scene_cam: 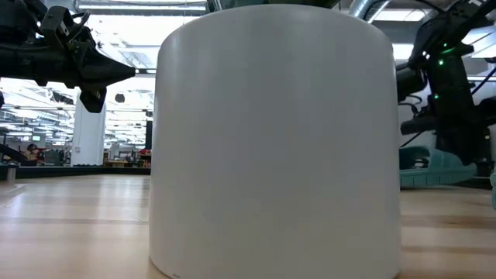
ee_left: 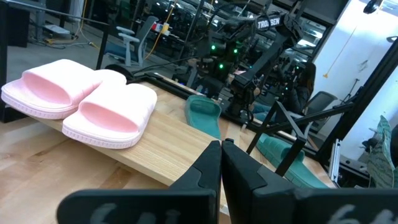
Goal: Pick and place slides into the shelf
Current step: Put the top green slipper on the shelf
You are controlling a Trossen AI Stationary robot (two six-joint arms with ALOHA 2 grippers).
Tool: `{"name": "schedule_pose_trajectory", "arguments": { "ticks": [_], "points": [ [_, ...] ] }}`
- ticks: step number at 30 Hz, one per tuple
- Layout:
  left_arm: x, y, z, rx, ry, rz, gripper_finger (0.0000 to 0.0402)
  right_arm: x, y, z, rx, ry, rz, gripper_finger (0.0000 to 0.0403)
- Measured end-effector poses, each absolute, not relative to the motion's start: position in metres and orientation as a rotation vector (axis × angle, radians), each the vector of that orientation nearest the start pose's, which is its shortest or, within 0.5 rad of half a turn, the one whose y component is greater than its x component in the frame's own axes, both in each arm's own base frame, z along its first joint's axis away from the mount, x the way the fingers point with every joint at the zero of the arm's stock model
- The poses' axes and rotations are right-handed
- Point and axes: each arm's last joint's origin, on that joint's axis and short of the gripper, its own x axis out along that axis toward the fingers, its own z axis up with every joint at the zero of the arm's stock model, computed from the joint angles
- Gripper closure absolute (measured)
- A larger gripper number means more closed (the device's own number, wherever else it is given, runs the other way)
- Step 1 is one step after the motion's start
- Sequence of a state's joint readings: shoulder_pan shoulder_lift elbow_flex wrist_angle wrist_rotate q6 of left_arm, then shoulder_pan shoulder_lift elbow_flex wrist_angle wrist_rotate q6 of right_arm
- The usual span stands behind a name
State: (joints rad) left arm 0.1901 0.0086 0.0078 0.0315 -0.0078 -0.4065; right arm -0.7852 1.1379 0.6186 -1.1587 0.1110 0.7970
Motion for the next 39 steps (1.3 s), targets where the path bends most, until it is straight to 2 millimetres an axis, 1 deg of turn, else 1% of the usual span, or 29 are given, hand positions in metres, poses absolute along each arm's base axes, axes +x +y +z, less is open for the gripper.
{"name": "schedule_pose_trajectory", "arguments": {
  "ticks": [6,11,18,24,29,35,39],
  "points": [
    [0.096,0.019,0.169,-0.402,-0.071,0.189,0.0401,0.096,-0.108,0.200,1.131,1.230,-1.353,0.0402],
    [0.096,0.019,0.169,-0.402,-0.070,0.189,0.0401,0.093,-0.110,0.214,1.113,1.186,-1.383,0.0402],
    [0.096,0.019,0.169,-0.402,-0.071,0.189,0.0401,0.087,-0.111,0.228,1.124,1.135,-1.399,0.0402],
    [0.096,0.019,0.169,-0.402,-0.071,0.189,0.0401,0.080,-0.110,0.241,1.128,1.154,-1.404,0.0402],
    [0.096,0.019,0.169,-0.402,-0.070,0.189,0.0401,0.075,-0.109,0.250,1.139,1.134,-1.411,0.0402],
    [0.096,0.019,0.169,-0.402,-0.070,0.189,0.0401,0.070,-0.108,0.263,1.144,1.062,-1.426,0.0402],
    [0.096,0.019,0.169,-0.402,-0.070,0.189,0.0401,0.064,-0.105,0.268,1.158,1.032,-1.430,0.0402]
  ]
}}
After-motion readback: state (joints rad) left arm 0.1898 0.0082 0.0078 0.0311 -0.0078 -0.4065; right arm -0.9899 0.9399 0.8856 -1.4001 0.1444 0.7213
